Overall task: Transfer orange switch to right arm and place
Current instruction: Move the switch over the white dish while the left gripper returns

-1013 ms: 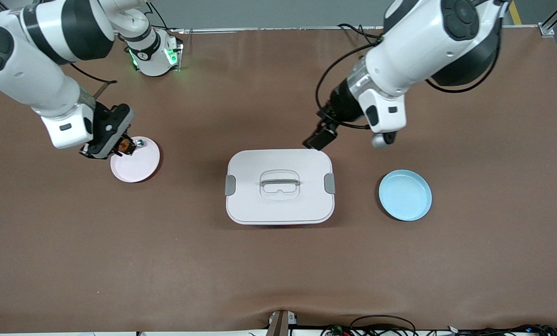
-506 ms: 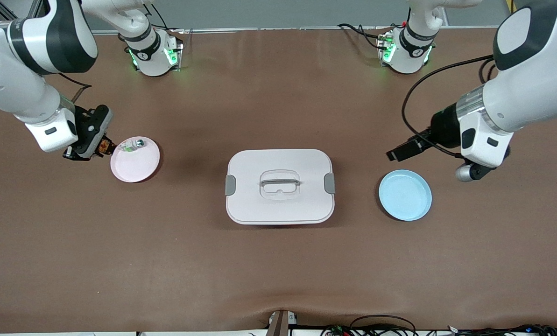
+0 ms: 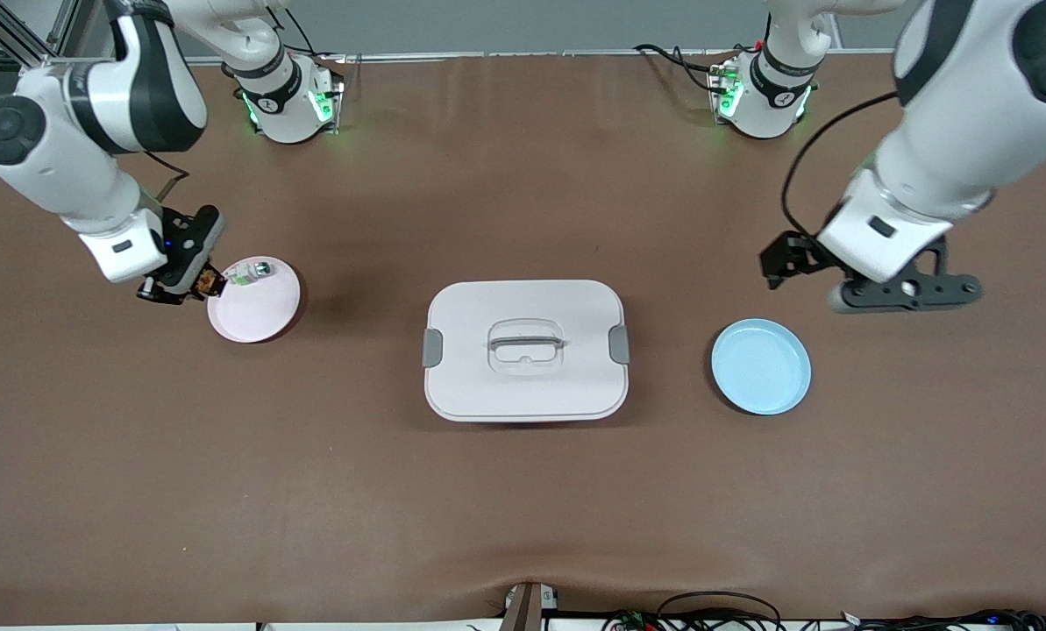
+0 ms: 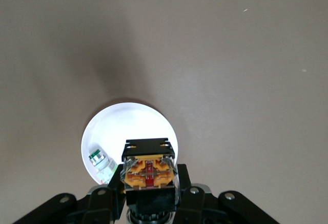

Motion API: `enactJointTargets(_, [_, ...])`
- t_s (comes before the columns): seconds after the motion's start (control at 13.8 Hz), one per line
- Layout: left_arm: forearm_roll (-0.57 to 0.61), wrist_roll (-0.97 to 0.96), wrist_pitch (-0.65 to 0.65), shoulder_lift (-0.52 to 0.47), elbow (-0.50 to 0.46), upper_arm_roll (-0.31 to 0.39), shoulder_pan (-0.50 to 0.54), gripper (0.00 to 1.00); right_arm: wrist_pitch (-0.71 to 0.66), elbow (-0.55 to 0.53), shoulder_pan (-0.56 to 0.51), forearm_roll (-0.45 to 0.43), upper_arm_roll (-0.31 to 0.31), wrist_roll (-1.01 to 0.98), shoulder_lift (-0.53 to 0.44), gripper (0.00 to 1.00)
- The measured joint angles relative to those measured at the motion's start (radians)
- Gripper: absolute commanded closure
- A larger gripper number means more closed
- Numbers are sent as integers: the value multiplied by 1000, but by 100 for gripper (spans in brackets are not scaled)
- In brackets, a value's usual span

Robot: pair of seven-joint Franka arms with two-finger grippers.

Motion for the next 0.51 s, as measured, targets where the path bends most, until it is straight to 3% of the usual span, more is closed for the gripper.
enactJointTargets(0.29, [0,179,19,19,-1,5,143,0,179,-146,0,-74,9,-7,-1,100])
enactJointTargets(0.51, [0,251,23,20,0,6,196,0,286,-219,-1,-111,10,-6,3,100])
